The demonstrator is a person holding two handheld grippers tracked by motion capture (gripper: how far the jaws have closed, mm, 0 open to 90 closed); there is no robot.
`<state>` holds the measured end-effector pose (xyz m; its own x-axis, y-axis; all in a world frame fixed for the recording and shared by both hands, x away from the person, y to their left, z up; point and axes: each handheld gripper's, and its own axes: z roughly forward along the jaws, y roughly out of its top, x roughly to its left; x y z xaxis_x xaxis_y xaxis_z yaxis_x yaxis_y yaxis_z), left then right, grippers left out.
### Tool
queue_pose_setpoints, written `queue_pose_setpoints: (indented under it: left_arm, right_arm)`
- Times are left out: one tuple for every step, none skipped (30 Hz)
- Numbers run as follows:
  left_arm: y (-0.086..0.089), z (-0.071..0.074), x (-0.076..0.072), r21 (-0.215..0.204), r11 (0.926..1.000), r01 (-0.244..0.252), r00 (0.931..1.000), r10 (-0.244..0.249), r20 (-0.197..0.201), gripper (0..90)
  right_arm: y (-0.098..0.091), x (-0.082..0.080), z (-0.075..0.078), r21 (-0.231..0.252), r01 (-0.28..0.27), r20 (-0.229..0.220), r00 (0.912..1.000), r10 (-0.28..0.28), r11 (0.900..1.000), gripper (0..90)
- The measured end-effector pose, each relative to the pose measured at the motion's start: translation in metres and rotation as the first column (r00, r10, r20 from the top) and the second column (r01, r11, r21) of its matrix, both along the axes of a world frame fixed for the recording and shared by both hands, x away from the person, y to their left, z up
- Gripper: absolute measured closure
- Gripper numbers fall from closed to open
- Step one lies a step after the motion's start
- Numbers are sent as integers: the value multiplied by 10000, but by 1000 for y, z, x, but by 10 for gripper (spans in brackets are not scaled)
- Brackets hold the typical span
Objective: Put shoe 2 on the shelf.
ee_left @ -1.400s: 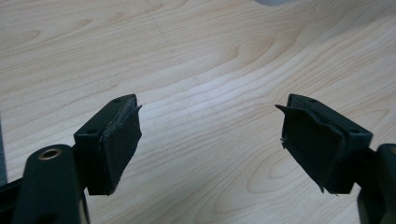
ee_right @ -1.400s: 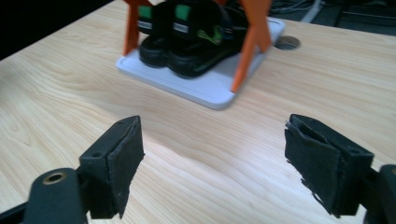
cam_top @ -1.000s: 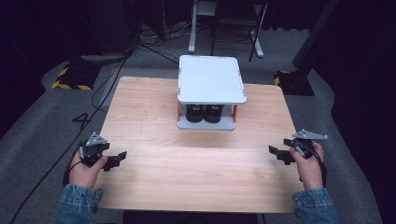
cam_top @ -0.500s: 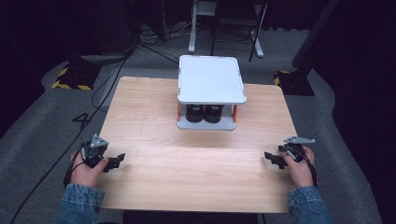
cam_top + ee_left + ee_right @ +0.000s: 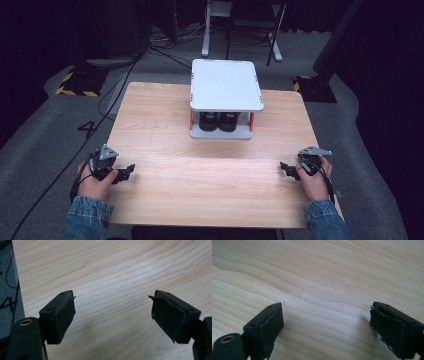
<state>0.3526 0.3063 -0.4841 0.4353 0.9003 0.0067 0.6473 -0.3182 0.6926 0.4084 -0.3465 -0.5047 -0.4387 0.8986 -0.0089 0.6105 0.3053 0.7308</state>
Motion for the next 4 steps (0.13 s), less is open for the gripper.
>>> queue_pose_setpoints:
  left_arm:
    - [0,0,0,52,10000,28,10000,-28,-18,195]
    - [0,0,0,31,10000,4,10000,-4,-38,194]
    - [-1,-1,1,-18,10000,-19,10000,19,-50,194]
    - [-1,-1,1,-59,10000,-27,10000,26,-78,194]
  right_arm:
    - [0,1,0,4,1,-2,10000,-1,10000,102]
    - [1,1,0,-1,6,-11,10000,-6,10000,98]
    - [1,1,0,-9,14,-21,10000,-14,10000,93]
    - [1,1,0,-3,24,-49,10000,-24,10000,87]
